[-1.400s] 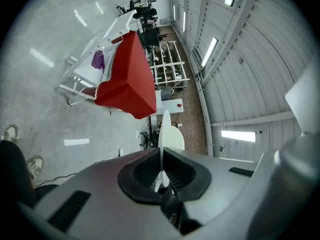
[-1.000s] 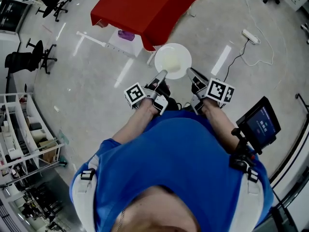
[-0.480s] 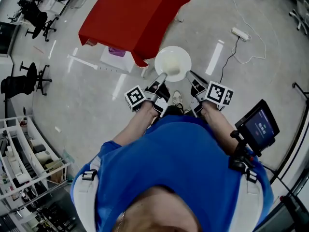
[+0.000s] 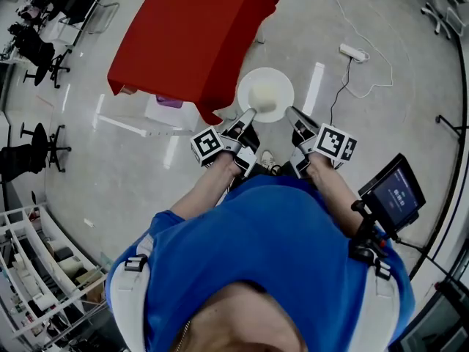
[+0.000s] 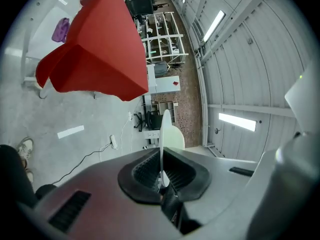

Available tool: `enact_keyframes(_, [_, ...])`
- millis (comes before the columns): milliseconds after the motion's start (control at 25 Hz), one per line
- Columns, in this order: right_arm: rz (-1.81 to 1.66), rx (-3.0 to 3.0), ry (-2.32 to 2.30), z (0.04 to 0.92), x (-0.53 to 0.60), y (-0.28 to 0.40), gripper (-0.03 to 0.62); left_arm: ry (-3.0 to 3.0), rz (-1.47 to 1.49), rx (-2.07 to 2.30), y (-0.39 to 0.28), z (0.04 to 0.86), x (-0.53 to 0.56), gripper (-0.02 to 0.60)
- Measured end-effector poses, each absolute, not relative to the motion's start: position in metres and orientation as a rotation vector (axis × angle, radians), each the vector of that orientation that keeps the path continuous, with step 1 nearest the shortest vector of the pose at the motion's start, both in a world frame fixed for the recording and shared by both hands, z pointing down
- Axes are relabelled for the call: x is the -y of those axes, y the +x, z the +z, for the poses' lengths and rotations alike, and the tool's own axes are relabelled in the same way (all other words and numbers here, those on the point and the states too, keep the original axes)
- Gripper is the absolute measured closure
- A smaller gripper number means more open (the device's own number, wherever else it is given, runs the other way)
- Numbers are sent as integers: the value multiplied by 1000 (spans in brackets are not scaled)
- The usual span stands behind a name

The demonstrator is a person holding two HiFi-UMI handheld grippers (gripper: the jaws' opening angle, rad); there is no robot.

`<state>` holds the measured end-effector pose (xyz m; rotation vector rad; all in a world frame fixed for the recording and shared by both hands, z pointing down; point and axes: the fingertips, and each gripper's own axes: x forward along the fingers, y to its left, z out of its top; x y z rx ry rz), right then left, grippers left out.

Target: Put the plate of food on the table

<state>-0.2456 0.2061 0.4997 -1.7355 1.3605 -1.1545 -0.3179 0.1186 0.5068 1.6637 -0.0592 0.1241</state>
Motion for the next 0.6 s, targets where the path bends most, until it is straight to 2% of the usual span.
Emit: enact_keyframes(600, [-1112, -1285, -1765, 496, -206, -232, 562, 1656, 172, 2, -298, 504, -115, 565])
